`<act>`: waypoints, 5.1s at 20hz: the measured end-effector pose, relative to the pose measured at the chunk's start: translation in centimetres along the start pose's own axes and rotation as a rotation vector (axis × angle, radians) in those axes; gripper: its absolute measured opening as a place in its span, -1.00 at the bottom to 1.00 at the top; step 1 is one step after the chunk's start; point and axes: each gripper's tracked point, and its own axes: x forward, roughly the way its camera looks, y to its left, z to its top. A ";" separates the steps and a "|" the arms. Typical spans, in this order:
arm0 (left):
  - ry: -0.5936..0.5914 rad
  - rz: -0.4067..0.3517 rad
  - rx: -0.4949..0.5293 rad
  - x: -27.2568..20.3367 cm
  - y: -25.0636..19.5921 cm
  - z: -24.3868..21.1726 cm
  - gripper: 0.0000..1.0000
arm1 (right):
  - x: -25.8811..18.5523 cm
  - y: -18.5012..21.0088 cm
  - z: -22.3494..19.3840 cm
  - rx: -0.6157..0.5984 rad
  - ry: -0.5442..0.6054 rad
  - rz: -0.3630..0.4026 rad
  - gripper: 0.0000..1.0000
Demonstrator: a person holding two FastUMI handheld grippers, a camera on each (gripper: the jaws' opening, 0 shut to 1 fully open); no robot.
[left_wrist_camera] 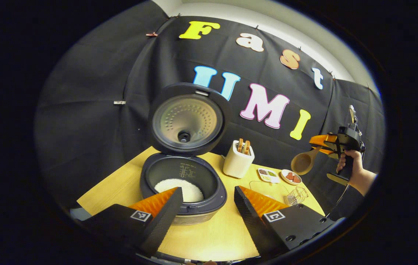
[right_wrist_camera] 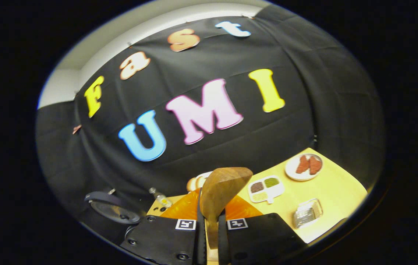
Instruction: Close the left gripper, press the button to open the rice cooker; take a wooden spoon from the chopstick holder with the right hand, scoop a spoonful of rice and pour it into the rice cooker, then put the wooden spoon back into the chopstick holder.
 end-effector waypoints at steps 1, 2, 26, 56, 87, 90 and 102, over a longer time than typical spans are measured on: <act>0.002 -0.004 0.006 0.3 -0.8 0.2 0.91 | 0.0 -2.7 0.7 0.032 -0.014 -0.042 -0.68; 0.004 -0.004 0.007 0.6 -1.6 0.3 0.91 | 0.1 -5.1 1.4 0.064 -0.027 -0.080 -0.68; -0.040 0.261 0.018 -0.2 -8.9 3.3 0.90 | 7.3 -26.0 -11.2 0.146 0.211 -0.326 -0.64; -0.489 0.222 0.341 14.9 4.5 24.9 0.87 | -12.9 -15.4 -5.4 -0.397 0.051 -0.298 0.97; 0.086 0.330 0.178 7.7 4.7 -1.6 0.99 | -13.1 -13.0 -13.5 -0.324 0.247 -0.140 0.97; 0.117 0.337 0.189 7.8 4.8 -3.5 0.99 | -13.2 -12.2 -13.9 -0.337 0.259 -0.121 0.97; -0.016 0.269 0.198 7.1 3.6 -1.5 0.96 | -13.0 -9.0 -13.2 -0.374 0.206 -0.066 0.97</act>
